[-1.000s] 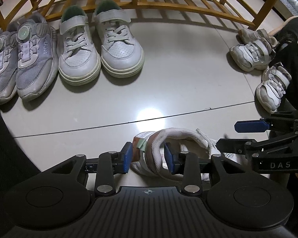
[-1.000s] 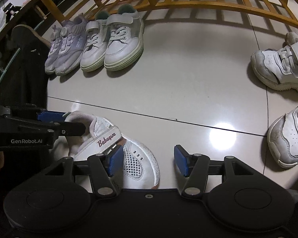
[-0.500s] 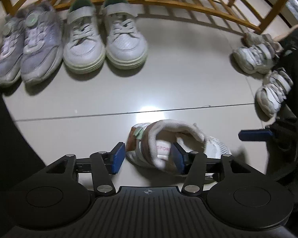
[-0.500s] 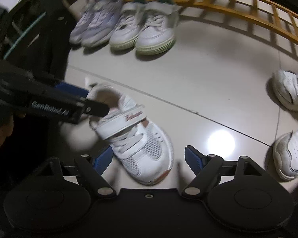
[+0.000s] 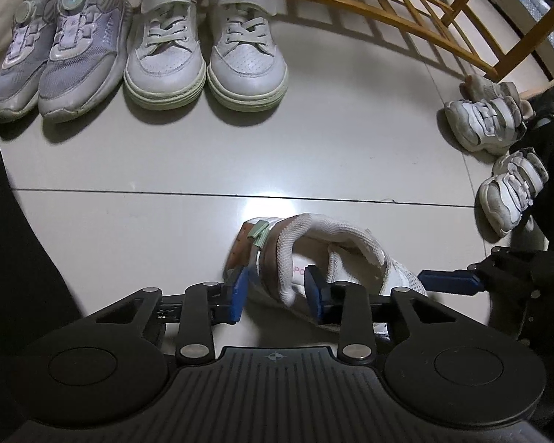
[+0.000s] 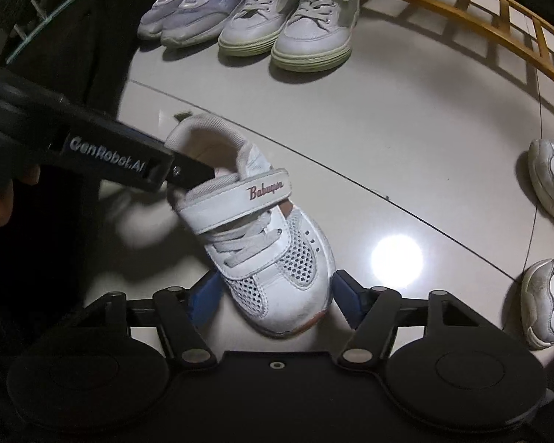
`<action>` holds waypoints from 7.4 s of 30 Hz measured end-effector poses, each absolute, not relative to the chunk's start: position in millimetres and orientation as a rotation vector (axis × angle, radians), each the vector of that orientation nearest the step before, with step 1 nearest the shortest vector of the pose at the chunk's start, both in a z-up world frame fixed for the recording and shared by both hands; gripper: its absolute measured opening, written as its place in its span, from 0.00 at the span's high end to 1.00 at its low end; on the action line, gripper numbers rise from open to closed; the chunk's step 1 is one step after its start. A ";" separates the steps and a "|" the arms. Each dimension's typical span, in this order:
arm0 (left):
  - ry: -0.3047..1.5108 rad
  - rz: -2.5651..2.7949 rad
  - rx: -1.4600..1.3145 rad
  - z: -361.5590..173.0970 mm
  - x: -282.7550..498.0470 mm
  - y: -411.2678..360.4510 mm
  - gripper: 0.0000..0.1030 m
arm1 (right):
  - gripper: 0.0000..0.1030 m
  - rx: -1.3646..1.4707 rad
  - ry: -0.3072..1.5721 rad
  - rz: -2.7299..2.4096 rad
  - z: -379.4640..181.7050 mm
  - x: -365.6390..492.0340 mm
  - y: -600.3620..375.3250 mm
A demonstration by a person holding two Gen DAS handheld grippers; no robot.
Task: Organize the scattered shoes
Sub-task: 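Open the left gripper while the right gripper holds the shoe, then carry the pink-lined white shoe with the right gripper to the rack, then set the shoe upright beside the rack and open the right gripper, then grasp the black-lined white velcro sneaker in the pile with the right gripper, then lift the black-lined sneaker with the right gripper out of the pile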
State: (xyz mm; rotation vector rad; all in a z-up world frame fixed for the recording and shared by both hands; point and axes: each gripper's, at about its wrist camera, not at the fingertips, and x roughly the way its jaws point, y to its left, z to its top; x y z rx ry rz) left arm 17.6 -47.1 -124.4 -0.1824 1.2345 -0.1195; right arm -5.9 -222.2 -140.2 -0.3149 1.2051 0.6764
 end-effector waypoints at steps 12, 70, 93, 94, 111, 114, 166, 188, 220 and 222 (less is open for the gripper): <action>1.192 -0.171 -0.121 -116.9 30.1 -51.0 0.68 | 0.31 -0.331 1.205 0.717 -132.3 -10.2 -217.8; 1.108 -0.173 -0.179 -123.2 34.1 -22.1 0.43 | 0.39 -0.109 1.055 0.219 -148.3 153.5 -247.1; 1.136 -0.169 -0.163 -131.0 33.3 -26.2 0.42 | 0.33 -0.100 1.029 0.200 -141.8 176.1 -264.9; 1.136 -0.167 -0.164 -131.0 33.2 -26.2 0.42 | 0.33 -0.103 1.030 0.200 -141.4 176.7 -265.3; 1.139 -0.160 -0.184 -131.3 33.5 -22.8 0.42 | 0.39 0.005 1.015 0.065 -147.4 187.9 -247.3; 1.145 -0.159 -0.193 -132.6 34.4 -21.6 0.42 | 0.39 0.080 1.011 0.024 -146.6 191.9 -248.4; 1.147 -0.153 -0.163 -125.1 31.1 -26.4 0.41 | 0.73 0.115 1.061 0.065 -121.3 176.4 -398.0; 1.126 -0.190 -0.170 -113.6 24.3 -32.1 0.41 | 0.88 0.248 1.126 0.378 -99.6 105.4 -337.9; 1.208 -0.254 -0.141 -131.5 22.1 -69.8 0.40 | 0.72 0.618 1.286 0.474 -140.9 52.6 -304.5; 1.209 -0.240 -0.145 -132.7 23.6 -66.8 0.40 | 0.64 0.576 1.278 0.492 -132.0 51.2 -300.7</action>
